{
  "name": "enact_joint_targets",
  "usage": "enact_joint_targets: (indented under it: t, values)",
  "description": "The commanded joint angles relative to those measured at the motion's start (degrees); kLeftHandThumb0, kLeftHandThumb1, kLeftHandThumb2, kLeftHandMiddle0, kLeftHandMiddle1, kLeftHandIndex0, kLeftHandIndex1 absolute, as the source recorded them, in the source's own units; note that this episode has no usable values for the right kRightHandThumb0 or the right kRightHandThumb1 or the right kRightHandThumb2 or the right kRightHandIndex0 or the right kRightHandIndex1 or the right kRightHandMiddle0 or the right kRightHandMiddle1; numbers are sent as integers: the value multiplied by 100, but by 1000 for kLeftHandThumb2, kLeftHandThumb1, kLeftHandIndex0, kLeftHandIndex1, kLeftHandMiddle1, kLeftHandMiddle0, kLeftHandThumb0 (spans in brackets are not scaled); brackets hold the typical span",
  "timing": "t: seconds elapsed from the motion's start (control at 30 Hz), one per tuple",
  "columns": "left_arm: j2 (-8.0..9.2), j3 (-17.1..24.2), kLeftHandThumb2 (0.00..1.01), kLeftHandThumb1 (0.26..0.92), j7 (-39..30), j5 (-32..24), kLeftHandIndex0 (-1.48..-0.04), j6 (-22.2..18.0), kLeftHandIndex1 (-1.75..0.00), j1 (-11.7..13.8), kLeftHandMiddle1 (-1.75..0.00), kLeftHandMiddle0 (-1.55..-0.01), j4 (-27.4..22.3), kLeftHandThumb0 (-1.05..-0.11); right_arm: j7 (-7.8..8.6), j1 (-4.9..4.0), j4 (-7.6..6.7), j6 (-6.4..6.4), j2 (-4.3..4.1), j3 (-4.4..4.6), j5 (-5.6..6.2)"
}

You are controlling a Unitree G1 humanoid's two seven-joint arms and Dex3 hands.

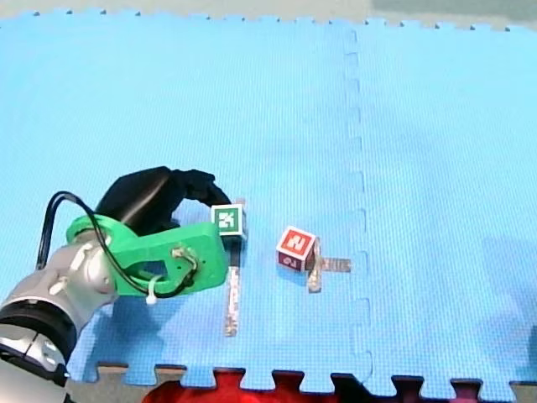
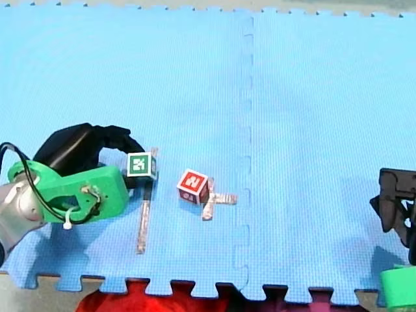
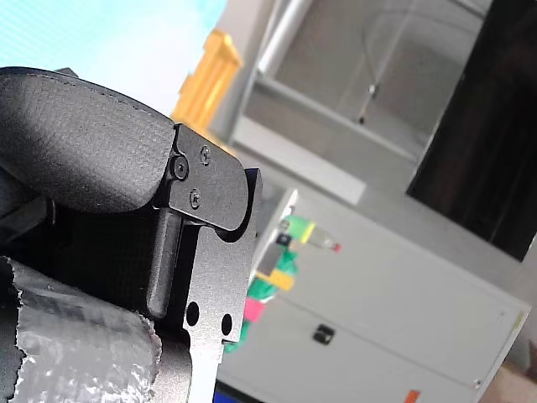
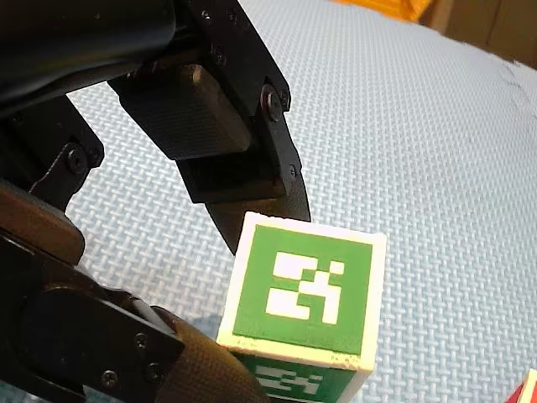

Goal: Stack cube left

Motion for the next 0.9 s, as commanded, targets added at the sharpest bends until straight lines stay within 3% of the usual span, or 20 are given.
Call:
enact_joint_targets:
  t: [0.0, 0.27, 0.4, 0.43, 0.57, 0.73, 0.87]
  values:
    - [52, -18, 7, 816, 61, 27, -1064, -45, -644, 8, -1746, -904, 22, -437, -11, 6, -26, 5, -10, -18, 5]
    - [135, -141, 4, 825, 273, 210, -1085, -158, -535, 6, -1746, -898, 22, -458, -32, -20, -18, 32, 16, -6, -25]
    - [225, -117, 3, 826, 92, 160, -1095, -382, -524, -131, -1746, -898, -49, -467, -66, -39, -4, 48, 36, 7, -76]
    - [293, -108, 2, 824, 81, 147, -1095, -584, -515, -166, -1746, -898, -147, -472, -77, -43, 0, 54, 39, 9, -88]
    - [584, -114, 6, 807, 341, 251, -1222, -1367, -214, -206, -1746, -901, -1000, -497, -99, -64, 38, 102, 60, 17, -110]
    - [644, -24, 1, 797, 155, 177, -1273, -1346, -126, -374, -1746, -904, -1335, -491, -78, -100, 101, 153, 82, 32, -94]
    - [792, 174, 0, 791, -902, -322, -1282, -1268, -113, -419, -1746, -908, -1814, -491, -30, -113, 123, 185, 117, 54, -35]
